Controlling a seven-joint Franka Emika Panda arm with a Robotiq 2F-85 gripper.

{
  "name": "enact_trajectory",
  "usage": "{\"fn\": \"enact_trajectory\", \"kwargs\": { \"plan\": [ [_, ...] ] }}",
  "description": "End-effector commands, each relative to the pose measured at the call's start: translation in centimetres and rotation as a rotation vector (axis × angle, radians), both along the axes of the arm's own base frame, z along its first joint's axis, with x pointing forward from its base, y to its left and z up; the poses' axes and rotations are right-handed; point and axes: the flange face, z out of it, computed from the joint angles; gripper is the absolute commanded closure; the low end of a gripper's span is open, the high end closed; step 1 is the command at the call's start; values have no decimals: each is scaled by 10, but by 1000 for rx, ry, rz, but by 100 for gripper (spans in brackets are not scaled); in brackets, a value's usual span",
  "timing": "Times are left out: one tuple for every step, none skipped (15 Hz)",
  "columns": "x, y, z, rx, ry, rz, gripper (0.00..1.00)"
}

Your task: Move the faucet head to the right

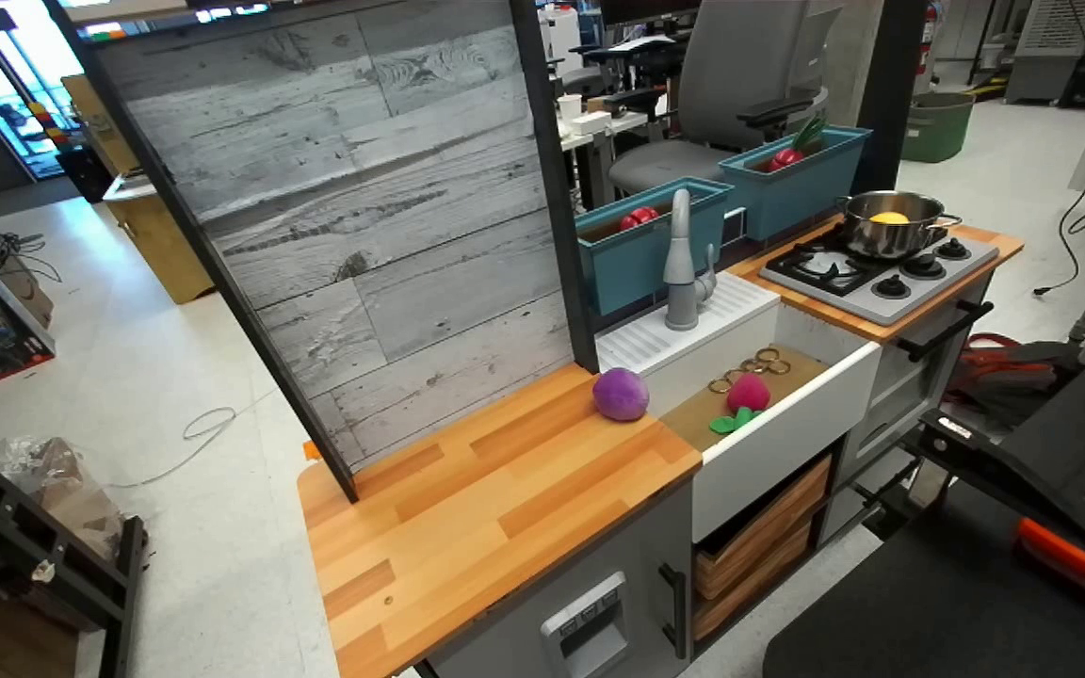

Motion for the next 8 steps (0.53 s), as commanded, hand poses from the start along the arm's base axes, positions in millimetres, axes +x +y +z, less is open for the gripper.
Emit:
{"fn": "enact_trajectory", "kwargs": {
  "plan": [
    [0, 0, 1, 0, 1, 0, 0],
    [0, 0, 1, 0, 1, 0, 0],
    [0, 0, 1, 0, 1, 0, 0],
    [7, -1, 0, -1, -7, -14, 0],
    [14, -3, 0, 3, -11, -24, 0],
    [19, -5, 2, 11, -18, -38, 0],
    [28, -8, 2, 31, -31, -67, 0],
    [36, -10, 2, 44, -36, -95, 0]
  ]
}}
